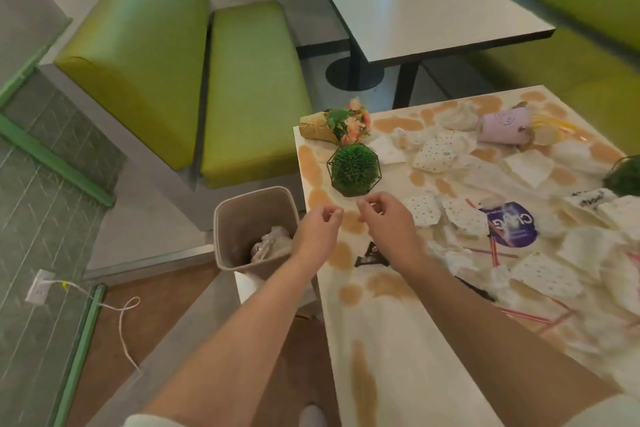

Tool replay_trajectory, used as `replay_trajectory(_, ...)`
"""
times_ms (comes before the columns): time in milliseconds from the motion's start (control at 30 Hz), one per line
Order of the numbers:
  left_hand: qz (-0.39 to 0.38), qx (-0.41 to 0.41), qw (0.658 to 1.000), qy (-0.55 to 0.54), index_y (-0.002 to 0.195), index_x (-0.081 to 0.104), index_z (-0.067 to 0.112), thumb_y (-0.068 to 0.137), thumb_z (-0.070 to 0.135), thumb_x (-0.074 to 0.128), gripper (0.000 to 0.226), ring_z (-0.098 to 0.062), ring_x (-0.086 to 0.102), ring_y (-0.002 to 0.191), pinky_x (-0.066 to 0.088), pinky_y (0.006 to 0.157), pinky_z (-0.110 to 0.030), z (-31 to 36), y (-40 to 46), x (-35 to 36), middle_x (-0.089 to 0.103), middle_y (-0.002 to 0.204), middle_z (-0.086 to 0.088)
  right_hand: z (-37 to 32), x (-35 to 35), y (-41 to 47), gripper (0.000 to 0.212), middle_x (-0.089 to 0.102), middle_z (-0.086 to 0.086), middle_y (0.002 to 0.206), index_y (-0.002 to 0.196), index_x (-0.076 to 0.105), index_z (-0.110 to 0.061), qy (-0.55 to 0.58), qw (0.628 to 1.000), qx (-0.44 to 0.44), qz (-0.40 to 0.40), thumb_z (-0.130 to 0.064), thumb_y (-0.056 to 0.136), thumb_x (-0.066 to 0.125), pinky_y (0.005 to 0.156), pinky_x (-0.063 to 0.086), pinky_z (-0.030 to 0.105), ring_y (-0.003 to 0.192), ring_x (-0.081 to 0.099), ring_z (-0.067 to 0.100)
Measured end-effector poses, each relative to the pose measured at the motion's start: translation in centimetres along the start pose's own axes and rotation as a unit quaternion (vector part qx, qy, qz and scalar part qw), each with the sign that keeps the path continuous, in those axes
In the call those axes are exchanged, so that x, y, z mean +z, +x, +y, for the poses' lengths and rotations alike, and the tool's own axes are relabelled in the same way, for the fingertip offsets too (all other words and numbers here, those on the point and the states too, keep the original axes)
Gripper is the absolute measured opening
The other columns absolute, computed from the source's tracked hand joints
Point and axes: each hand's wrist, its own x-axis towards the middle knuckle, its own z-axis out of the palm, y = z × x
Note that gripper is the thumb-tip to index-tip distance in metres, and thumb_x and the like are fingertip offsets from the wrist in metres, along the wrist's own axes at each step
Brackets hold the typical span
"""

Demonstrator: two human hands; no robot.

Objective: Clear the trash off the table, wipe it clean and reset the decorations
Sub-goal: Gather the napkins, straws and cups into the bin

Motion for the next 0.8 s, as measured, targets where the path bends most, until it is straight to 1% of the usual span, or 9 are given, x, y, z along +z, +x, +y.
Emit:
replay_trajectory(167, 0.004, 0.024, 0.998, -0.053, 0.103, 0.061, 0.026, 0.096, 0.040, 0.052, 0.018, -0.016, 0.063, 0.093, 0.051, 0.086, -0.038, 3.5, -2.6, 5.2, 0.066, 0.098, 0.006, 3.4, -7.0, 0.8, 0.013, 0.067, -0.003, 0.083, 0.092, 0.065, -0.022, -0.024, 1.000, 0.013, 0.011, -0.032, 0.093, 0.057, 0.059, 0.036, 0.019, 0.073, 0.057, 0.007)
replay_trajectory(300, 0.001, 0.026, 0.999, -0.046, 0.103, 0.061, 0.029, 0.096, 0.041, 0.052, 0.016, -0.010, 0.062, 0.090, 0.051, 0.081, -0.033, 5.6, -4.1, 9.3, 0.064, 0.095, 0.014, 6.9, -11.9, 2.0, 0.012, 0.063, -0.009, 0.086, 0.094, 0.064, -0.021, -0.090, 0.996, 0.013, -0.001, -0.028, 0.096, 0.055, 0.061, 0.036, 0.017, 0.078, 0.056, 0.007)
replay_trajectory(400, 0.001, 0.021, 0.999, -0.028, 0.104, 0.061, 0.032, 0.097, 0.041, 0.050, 0.015, -0.005, 0.059, 0.090, 0.050, 0.080, -0.031, 6.5, -4.9, 11.6, 0.063, 0.098, 0.015, 9.7, -14.3, 3.4, 0.016, 0.067, -0.005, 0.095, 0.100, 0.071, -0.017, -0.161, 0.987, -0.003, -0.012, -0.024, 0.094, 0.057, 0.061, 0.039, 0.016, 0.081, 0.058, 0.007)
replay_trajectory(433, 0.000, 0.020, 1.000, -0.020, 0.104, 0.060, 0.032, 0.097, 0.040, 0.050, 0.015, -0.004, 0.059, 0.090, 0.050, 0.080, -0.031, 6.6, -5.1, 12.3, 0.063, 0.099, 0.014, 10.7, -14.9, 3.9, 0.018, 0.068, -0.004, 0.099, 0.101, 0.073, -0.016, -0.184, 0.983, -0.007, -0.013, -0.023, 0.092, 0.059, 0.064, 0.044, 0.020, 0.086, 0.060, 0.010)
replay_trajectory(500, -0.001, 0.016, 1.000, -0.008, 0.105, 0.061, 0.031, 0.097, 0.038, 0.050, 0.015, -0.005, 0.058, 0.089, 0.049, 0.079, -0.032, 6.9, -5.4, 13.7, 0.061, 0.098, 0.013, 12.4, -16.0, 4.8, 0.022, 0.067, -0.001, 0.110, 0.106, 0.073, -0.018, -0.229, 0.973, -0.007, -0.026, -0.020, 0.087, 0.061, 0.080, 0.053, 0.032, 0.102, 0.060, 0.017)
replay_trajectory(533, -0.002, 0.014, 1.000, -0.006, 0.107, 0.061, 0.030, 0.097, 0.037, 0.051, 0.016, -0.007, 0.058, 0.089, 0.049, 0.080, -0.033, 7.1, -5.5, 14.2, 0.061, 0.097, 0.013, 13.1, -16.4, 5.1, 0.026, 0.063, 0.000, 0.117, 0.109, 0.071, -0.019, -0.250, 0.967, -0.006, -0.036, -0.017, 0.085, 0.063, 0.089, 0.052, 0.038, 0.111, 0.056, 0.020)
replay_trajectory(600, -0.006, 0.006, 1.000, -0.004, 0.108, 0.061, 0.028, 0.097, 0.034, 0.052, 0.015, -0.009, 0.059, 0.089, 0.049, 0.076, -0.030, 7.2, -5.6, 14.9, 0.060, 0.096, 0.012, 13.9, -16.8, 5.3, 0.035, 0.056, 0.003, 0.126, 0.117, 0.067, -0.019, -0.291, 0.955, -0.009, -0.059, -0.011, 0.082, 0.064, 0.098, 0.046, 0.039, 0.120, 0.049, 0.023)
replay_trajectory(700, -0.009, -0.001, 1.000, 0.011, 0.106, 0.061, 0.028, 0.097, 0.032, 0.053, 0.012, -0.009, 0.059, 0.088, 0.043, 0.067, -0.025, 7.2, -5.4, 15.7, 0.061, 0.096, 0.012, 14.9, -17.1, 5.7, 0.042, 0.057, 0.004, 0.126, 0.123, 0.063, -0.018, -0.324, 0.942, -0.030, -0.077, -0.009, 0.082, 0.065, 0.097, 0.047, 0.036, 0.117, 0.052, 0.022)
replay_trajectory(800, -0.005, 0.000, 1.000, 0.019, 0.108, 0.063, 0.026, 0.097, 0.029, 0.054, 0.014, -0.008, 0.059, 0.090, 0.044, 0.070, -0.024, 7.5, -4.9, 16.4, 0.061, 0.098, 0.011, 15.5, -17.4, 6.3, 0.035, 0.060, 0.002, 0.121, 0.120, 0.064, -0.020, -0.336, 0.938, -0.050, -0.072, -0.014, 0.085, 0.064, 0.093, 0.048, 0.037, 0.111, 0.054, 0.022)
